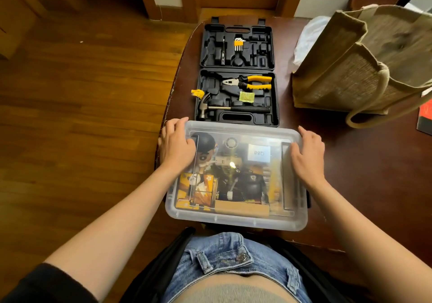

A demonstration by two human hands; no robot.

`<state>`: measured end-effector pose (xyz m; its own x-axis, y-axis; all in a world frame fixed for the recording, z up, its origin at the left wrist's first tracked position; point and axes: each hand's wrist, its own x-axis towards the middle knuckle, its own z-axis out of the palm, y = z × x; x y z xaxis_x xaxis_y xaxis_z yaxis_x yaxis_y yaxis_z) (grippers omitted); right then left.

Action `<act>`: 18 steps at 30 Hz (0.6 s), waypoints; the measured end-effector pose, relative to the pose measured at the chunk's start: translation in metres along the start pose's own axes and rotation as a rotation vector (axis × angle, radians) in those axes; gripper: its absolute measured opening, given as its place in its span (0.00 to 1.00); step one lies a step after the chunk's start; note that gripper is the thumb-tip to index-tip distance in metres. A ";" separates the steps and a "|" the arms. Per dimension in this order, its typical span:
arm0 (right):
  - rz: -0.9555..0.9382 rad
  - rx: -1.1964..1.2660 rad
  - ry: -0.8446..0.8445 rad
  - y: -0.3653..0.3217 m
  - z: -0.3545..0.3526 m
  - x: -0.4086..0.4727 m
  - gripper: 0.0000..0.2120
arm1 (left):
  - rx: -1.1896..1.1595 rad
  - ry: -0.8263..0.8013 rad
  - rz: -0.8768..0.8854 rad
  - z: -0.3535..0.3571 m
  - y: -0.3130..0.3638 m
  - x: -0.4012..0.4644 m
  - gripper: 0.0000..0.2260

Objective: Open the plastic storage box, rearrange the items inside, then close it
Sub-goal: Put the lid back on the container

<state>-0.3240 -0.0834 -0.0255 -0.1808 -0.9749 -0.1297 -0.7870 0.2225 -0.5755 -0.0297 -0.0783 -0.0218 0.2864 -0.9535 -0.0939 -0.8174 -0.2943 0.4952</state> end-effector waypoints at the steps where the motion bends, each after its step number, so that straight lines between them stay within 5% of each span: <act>1: -0.016 0.007 0.005 -0.003 0.001 0.003 0.23 | 0.004 -0.009 0.026 0.001 0.000 0.003 0.23; 18: -0.090 -0.096 0.037 -0.012 0.023 0.019 0.17 | 0.026 -0.043 0.150 0.021 -0.007 0.010 0.24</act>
<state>-0.3049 -0.1044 -0.0394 -0.1275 -0.9906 -0.0501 -0.8535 0.1353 -0.5033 -0.0314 -0.0870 -0.0446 0.1385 -0.9887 -0.0578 -0.8625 -0.1491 0.4836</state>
